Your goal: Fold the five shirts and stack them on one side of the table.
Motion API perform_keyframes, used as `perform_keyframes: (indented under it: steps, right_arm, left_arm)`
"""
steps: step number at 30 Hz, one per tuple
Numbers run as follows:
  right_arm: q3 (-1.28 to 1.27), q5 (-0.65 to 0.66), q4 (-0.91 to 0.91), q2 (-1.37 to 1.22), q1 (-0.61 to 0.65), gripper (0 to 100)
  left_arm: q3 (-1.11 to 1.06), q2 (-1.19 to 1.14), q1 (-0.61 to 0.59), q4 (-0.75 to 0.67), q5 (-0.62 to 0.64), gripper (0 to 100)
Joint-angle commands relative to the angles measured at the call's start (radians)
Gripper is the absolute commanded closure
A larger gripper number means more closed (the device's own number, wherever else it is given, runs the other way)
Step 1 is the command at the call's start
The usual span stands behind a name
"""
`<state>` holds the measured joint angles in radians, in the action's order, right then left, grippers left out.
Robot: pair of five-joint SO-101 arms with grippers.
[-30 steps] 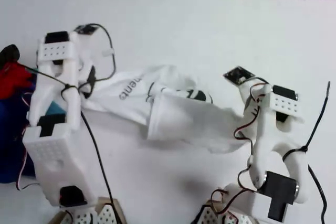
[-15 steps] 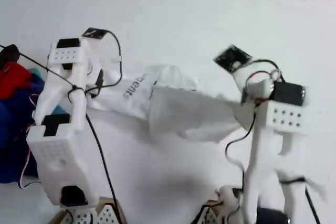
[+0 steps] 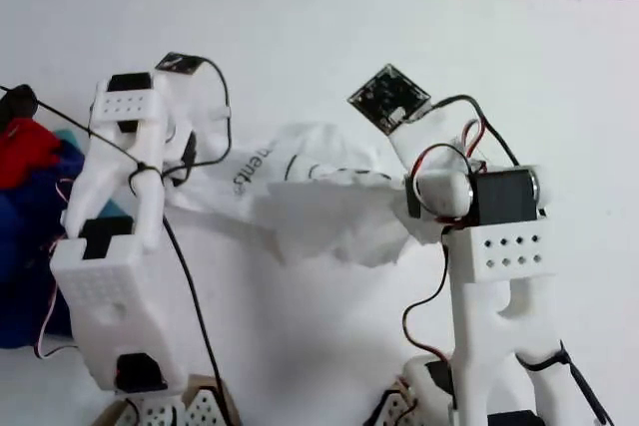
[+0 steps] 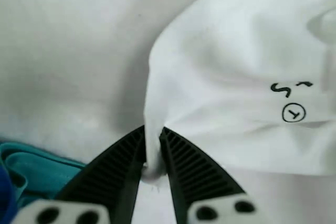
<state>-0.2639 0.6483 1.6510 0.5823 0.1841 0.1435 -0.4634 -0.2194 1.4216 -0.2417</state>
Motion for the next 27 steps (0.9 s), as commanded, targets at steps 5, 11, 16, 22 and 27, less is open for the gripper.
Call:
perform_keyframes:
  steps: [5,11,16,22,27]
  right_arm:
    - [0.043,-0.014,0.053,0.036,0.015,50.8]
    - [0.02,-0.124,0.073,0.035,0.028,50.9]
    - [-0.08,-0.132,-0.024,-0.031,0.151,50.9]
    - [0.044,-0.17,-0.151,-0.348,0.252,50.9]
    - [0.264,-0.129,-0.15,-0.636,0.326,50.9]
  left_arm:
    - [0.005,0.066,0.008,-0.026,-0.002,97]
    - [0.005,0.066,0.008,-0.026,-0.002,97]
    - [0.005,0.066,0.008,-0.021,-0.002,97]
    - [-0.001,0.066,0.003,-0.02,-0.002,97]
    - [0.001,0.066,0.003,-0.02,-0.002,97]
